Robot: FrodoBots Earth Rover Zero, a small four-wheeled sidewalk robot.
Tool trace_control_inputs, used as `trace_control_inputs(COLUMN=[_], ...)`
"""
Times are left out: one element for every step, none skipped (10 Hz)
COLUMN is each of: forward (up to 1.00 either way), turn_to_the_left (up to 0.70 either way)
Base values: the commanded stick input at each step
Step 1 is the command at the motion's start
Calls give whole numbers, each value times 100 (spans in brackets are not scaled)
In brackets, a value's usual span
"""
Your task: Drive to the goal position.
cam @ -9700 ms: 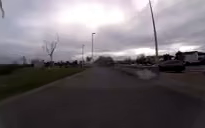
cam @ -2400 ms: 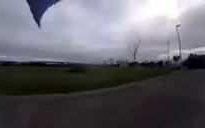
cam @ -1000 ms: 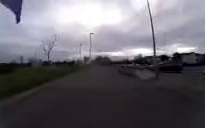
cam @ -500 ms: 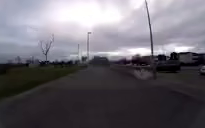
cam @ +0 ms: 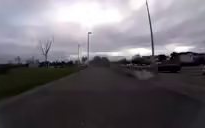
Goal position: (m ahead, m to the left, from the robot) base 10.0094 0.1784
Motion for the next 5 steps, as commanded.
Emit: trace_control_inputs(forward=[85, 85, 85, 85, 85], turn_to_the_left=[0, 0, 0, 0, 0])
